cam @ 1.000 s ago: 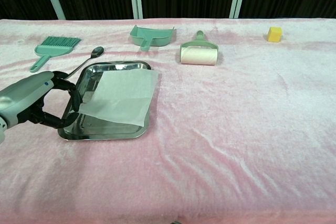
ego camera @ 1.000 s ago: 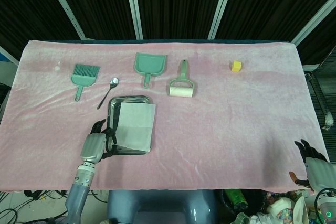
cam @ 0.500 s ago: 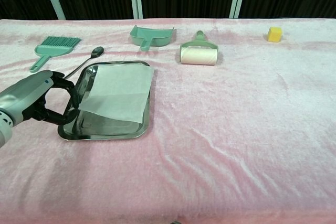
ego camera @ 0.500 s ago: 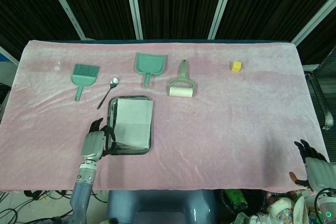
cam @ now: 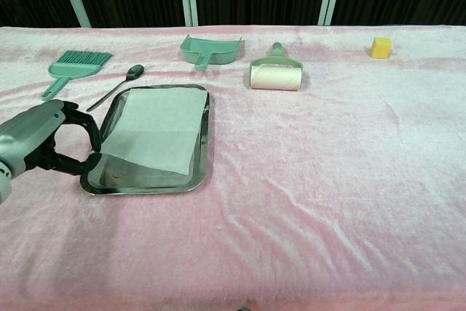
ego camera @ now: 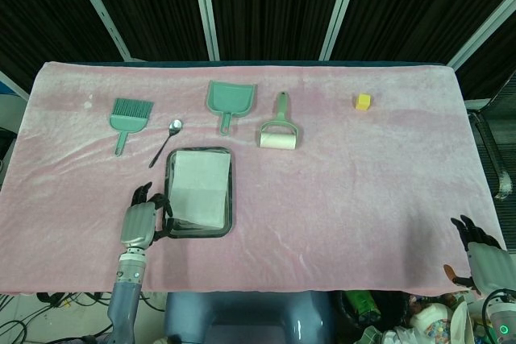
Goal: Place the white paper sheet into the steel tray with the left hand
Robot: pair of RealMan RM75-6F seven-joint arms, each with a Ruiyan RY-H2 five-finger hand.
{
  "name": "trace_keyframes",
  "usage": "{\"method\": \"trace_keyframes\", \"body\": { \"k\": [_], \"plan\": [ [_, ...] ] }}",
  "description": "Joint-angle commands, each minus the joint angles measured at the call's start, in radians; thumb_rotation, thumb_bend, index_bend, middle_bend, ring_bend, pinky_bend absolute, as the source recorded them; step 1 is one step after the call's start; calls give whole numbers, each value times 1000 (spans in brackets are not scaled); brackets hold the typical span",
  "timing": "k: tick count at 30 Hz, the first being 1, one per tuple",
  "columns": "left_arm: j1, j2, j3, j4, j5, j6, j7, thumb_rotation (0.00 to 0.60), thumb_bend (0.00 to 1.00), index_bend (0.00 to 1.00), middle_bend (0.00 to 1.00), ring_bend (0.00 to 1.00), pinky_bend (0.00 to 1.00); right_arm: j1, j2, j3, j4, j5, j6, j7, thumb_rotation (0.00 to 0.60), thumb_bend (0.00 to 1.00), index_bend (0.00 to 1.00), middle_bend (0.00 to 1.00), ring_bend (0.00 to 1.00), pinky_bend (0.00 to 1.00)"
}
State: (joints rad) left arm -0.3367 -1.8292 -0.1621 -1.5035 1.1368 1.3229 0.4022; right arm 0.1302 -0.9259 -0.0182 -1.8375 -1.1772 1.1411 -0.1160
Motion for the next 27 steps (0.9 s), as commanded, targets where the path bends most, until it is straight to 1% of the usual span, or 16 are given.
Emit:
{"method": "trace_keyframes", "body": {
  "k": [1,3,9,14,16,24,27],
  "plan": [
    [-2,1,3,-3,-1,-10,-5,600,463,649,356,35,27,0,1,-1,0,2,-1,-2,600,257,0,7,99,151],
    [-5,6,7,-7,-2,-23,-6,600,436,579,343,34,19,1,1,-1,-1,4,-2,-2,600,257,0,7,99,151],
    [-10,16,16,-29,-10,-46,-2,600,348,458,331,33,18,2,3,-2,-2,6,-4,-4,600,257,0,7,99,151],
    [-10,31,29,-50,-6,-56,0,600,281,402,309,31,18,2,4,-2,-3,7,-7,-2,600,256,0,7,99,151],
    [-9,39,34,-60,-3,-56,3,600,274,380,298,29,18,3,5,-2,-3,8,-8,-2,600,256,0,7,99,152],
    [-5,84,51,-97,17,-41,38,600,275,339,254,0,0,5,7,-2,-4,11,-13,2,600,256,0,7,99,151],
    [-20,136,59,-123,51,-85,-14,600,283,297,242,0,0,4,8,-2,-4,12,-13,3,600,256,0,7,99,151]
  ]
}}
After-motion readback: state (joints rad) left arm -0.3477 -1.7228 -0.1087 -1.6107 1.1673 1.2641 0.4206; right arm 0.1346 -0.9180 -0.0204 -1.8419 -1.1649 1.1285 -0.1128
